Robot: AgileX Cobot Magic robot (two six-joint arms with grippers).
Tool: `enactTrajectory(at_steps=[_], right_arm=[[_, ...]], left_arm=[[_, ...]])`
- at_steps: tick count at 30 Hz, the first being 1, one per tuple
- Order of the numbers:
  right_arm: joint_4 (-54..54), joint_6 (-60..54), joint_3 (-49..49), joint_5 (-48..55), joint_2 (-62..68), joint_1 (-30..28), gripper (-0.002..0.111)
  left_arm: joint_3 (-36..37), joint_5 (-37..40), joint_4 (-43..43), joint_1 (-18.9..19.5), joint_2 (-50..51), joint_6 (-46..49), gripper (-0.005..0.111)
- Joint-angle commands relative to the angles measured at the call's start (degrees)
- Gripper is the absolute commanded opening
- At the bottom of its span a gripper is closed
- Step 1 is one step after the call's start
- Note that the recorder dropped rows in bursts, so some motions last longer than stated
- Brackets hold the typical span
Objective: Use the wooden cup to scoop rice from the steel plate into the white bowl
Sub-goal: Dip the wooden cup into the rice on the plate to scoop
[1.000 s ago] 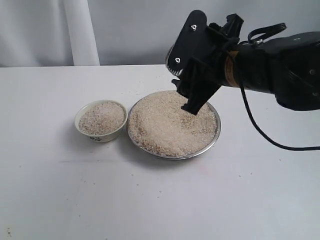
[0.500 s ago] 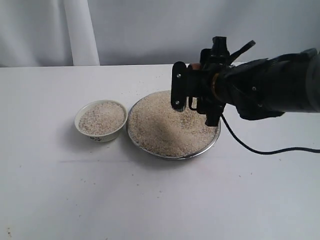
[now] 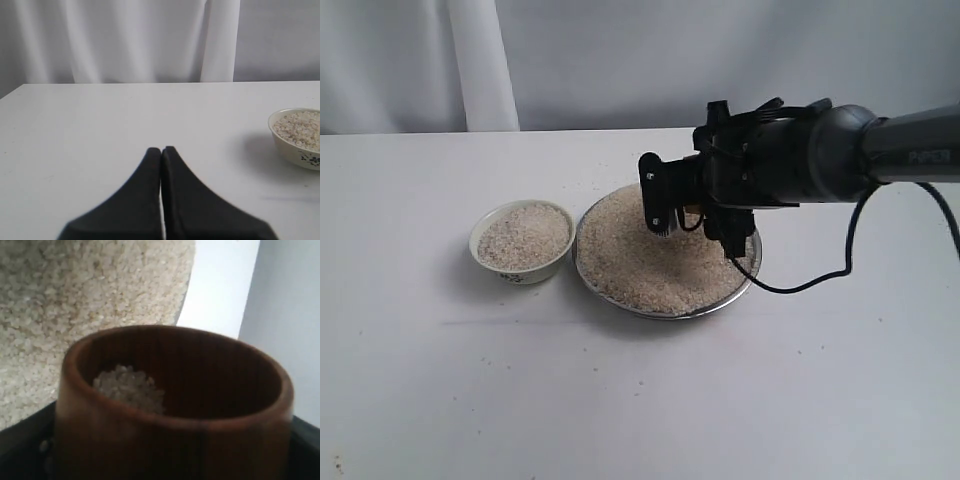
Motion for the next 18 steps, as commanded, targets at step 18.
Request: enactTrajectory(at_steps=[18], right_arm=[[2.99, -4.16, -2.93, -1.20, 7.79, -0.15, 0.000]], left_arm=[[0.09, -0.33, 0.02, -0.15, -0.14, -0.22, 0.000]])
